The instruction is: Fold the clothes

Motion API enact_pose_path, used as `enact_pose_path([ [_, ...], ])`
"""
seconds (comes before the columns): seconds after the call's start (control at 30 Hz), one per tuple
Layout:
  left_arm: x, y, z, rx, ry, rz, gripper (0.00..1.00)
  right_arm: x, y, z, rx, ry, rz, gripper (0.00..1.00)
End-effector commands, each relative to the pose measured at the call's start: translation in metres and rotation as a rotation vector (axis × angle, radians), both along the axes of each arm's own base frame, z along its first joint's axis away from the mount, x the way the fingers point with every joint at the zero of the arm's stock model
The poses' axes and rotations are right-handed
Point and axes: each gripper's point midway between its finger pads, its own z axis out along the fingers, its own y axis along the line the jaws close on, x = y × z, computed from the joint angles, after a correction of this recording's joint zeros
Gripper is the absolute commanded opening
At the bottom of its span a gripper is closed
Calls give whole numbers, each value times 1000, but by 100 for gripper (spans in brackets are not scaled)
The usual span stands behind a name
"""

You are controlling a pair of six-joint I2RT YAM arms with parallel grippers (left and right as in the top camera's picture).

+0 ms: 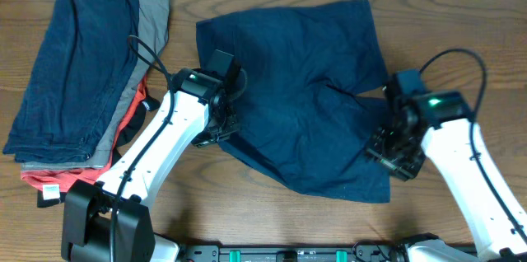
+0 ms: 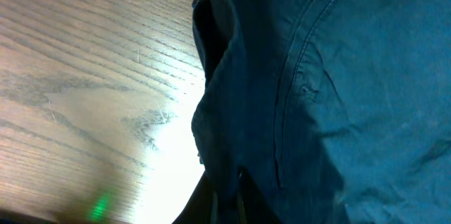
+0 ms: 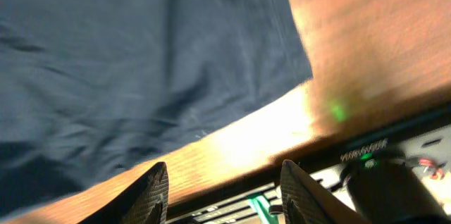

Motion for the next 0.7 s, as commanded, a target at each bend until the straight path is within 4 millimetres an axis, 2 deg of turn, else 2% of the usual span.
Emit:
enact_pose_path([
  [0.0,1,7,3,25,-16,30,6,-19,3,-21,-47,69,-123,50],
  [0.23,1,7,3,25,-17,30,6,-39,-8,-54,-138,117,-317,49],
  [0.27,1,7,3,25,-17,30,6,-41,-10,-57,-151,120,-337,50],
  [0.33,1,7,3,25,-17,30,6,-43,-10,-65,-150,119,-345,60],
  [0.43,1,7,3,26,-17,30,6,-50,-9,-75,-138,132,-347,69],
  [0.53,1,7,3,25,-18,30,6,-56,-13,-80,-161,146,-360,70],
  [0.67,3,6,3,23,-25,30,6,-53,-18,-87,-180,114,-379,71],
])
